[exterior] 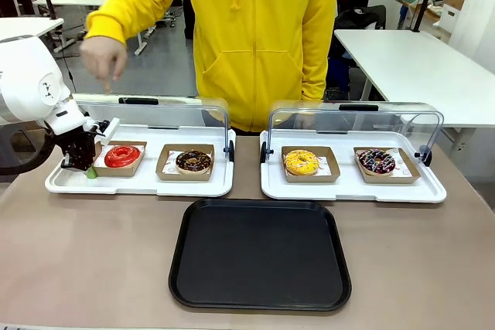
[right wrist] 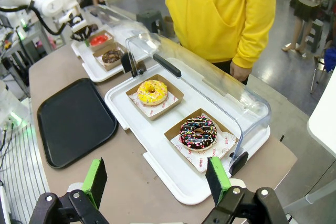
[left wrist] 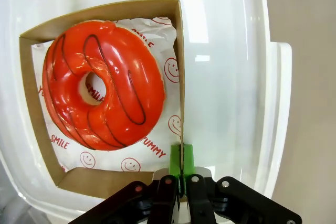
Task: Move the first donut from the left to the tray.
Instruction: Pick up the Paper togo box containing the Donut indicated by the person and place it on the Handle tray.
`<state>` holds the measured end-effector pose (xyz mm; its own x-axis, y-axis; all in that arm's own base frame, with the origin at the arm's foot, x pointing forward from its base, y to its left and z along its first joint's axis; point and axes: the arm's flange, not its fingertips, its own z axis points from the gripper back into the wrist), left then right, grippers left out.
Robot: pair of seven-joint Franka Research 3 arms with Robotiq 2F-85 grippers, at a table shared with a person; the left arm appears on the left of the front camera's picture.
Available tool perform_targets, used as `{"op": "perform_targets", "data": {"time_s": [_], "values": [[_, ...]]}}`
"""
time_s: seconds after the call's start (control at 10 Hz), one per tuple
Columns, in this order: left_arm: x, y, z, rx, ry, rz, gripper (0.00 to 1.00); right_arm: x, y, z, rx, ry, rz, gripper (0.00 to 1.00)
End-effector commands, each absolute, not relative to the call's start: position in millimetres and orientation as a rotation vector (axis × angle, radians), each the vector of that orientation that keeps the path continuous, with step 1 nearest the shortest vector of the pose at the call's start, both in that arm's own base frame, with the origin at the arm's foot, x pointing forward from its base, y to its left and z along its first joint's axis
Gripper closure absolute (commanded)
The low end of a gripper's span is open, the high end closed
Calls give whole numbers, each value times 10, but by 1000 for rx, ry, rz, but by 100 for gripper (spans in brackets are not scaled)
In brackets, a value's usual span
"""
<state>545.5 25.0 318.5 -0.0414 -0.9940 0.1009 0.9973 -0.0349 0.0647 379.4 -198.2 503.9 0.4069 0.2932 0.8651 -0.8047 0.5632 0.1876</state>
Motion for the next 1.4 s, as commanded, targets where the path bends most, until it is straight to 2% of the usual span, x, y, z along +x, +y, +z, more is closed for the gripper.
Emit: {"op": "perform_targets", "data": {"time_s": [0.0,0.3,0.8,1.1,1.3], "values": [[5441,242,3176,-21,-137,-1620,100,3812,-1981,5041,667,-935,775,0],[5459,242,3189,-27,-133,-1609,98,3812,-1981,5041,667,-935,775,0],[5269,-66,3801,56,-270,-1589,98,3812,-1981,5041,667,-935,775,0],[5043,-431,4100,107,-315,-1576,98,3812,-1981,5041,667,-935,775,0],[4832,-737,4224,72,-351,-1560,98,3812,-1981,5041,667,-935,775,0]]}}
